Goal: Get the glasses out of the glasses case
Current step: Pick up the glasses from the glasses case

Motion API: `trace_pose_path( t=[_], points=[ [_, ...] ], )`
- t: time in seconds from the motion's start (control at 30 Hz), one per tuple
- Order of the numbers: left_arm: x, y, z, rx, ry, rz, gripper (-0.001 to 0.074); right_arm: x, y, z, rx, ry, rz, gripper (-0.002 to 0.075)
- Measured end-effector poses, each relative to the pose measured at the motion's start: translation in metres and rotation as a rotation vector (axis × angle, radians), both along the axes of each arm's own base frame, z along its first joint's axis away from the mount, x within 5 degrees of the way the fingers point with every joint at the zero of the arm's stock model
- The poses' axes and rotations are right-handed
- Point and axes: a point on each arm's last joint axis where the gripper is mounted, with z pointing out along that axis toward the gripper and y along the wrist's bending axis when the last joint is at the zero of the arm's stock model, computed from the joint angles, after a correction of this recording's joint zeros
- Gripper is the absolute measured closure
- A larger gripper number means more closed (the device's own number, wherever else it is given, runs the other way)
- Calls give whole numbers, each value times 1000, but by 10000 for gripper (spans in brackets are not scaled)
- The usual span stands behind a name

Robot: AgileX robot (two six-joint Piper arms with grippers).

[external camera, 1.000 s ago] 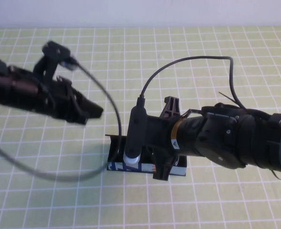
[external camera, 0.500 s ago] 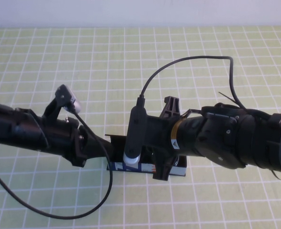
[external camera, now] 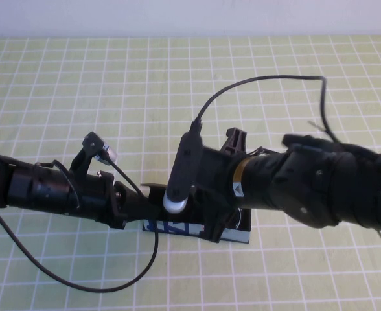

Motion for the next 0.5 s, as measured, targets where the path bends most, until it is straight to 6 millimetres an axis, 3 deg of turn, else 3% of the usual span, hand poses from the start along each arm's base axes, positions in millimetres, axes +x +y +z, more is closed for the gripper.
trace_pose_path(
  t=[0.13,0.2,0.27,0.37,0.5],
  points=[
    [0,0,0,2,1,4,739,-13,-6,26,123,95,-80,551],
    [0,0,0,2,1,4,739,-23,-8,40,188,136,-102,558],
    [0,0,0,0,3,7,739,-31,-8,47,252,216,-141,612],
    [1,0,0,1,7,12,739,-38,-9,41,275,388,-232,701],
    [1,0,0,-1,11,15,739,-40,-7,15,186,547,-309,734]
  ],
)
